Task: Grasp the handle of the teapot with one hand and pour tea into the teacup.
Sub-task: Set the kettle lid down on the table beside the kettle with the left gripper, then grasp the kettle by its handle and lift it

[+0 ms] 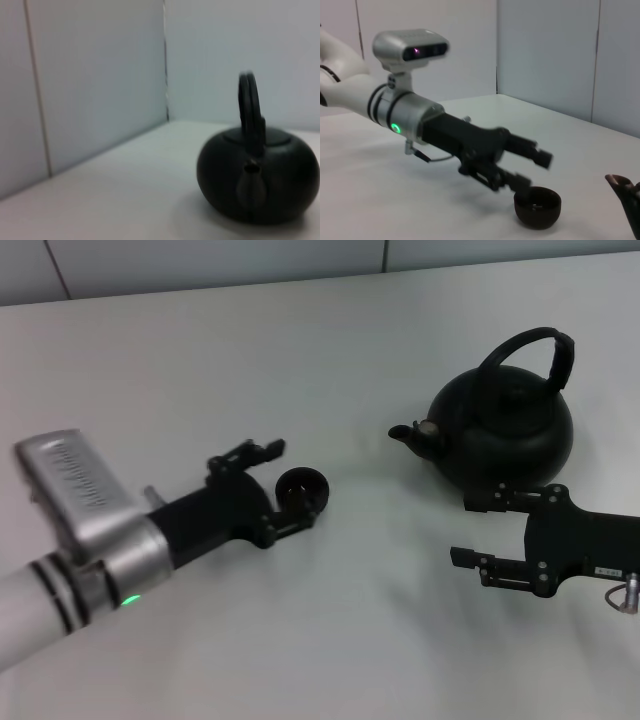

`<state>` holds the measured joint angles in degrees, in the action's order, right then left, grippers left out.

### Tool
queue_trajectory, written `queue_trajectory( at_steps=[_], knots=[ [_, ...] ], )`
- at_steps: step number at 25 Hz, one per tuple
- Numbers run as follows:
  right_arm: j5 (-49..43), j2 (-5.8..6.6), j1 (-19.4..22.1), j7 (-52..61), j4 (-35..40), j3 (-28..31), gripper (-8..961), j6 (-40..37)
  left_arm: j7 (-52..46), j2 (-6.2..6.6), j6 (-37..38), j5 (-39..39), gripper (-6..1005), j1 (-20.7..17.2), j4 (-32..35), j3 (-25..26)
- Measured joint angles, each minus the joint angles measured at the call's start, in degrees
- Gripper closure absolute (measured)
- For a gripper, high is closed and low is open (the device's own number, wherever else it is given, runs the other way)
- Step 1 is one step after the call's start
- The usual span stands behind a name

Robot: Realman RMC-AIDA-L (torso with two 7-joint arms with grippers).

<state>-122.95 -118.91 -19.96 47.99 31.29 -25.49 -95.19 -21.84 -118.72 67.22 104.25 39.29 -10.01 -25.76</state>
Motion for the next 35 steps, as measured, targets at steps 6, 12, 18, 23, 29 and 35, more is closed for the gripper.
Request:
queue_trajectory(
  at_steps=[6,12,18,23,29,35],
  knots=[
    [0.0,-0.01,0.1,0.0,0.0,0.0,297,0.6,-3.6,0.3,16.8,0.0,204,-9.1,10.2,-0.3],
    [0.0,-0.08,0.2,0.1,0.0,0.1,297,0.7,-16.0,0.65,29.8,0.1,204,-18.7,22.7,-3.4],
    [0.0,-0.08,0.2,0.1,0.0,0.1,297,0.7,-20.2,1.81,36.8,0.0,205,-25.2,29.6,-3.4],
    [0.4,-0.15,0.2,0.1,-0.1,0.1,297,0.7,-20.1,2.34,37.1,1.4,205,-25.4,30.1,-4.1],
    [0.6,-0.17,0.2,0.1,-0.6,0.1,297,0.7,-17.6,2.0,32.6,7.8,205,-26.3,34.3,-4.0],
    [0.6,-0.19,0.3,0.0,-1.1,0.1,297,0.7,-15.9,1.99,30.6,9.7,205,-26.6,34.6,-3.7]
  ],
)
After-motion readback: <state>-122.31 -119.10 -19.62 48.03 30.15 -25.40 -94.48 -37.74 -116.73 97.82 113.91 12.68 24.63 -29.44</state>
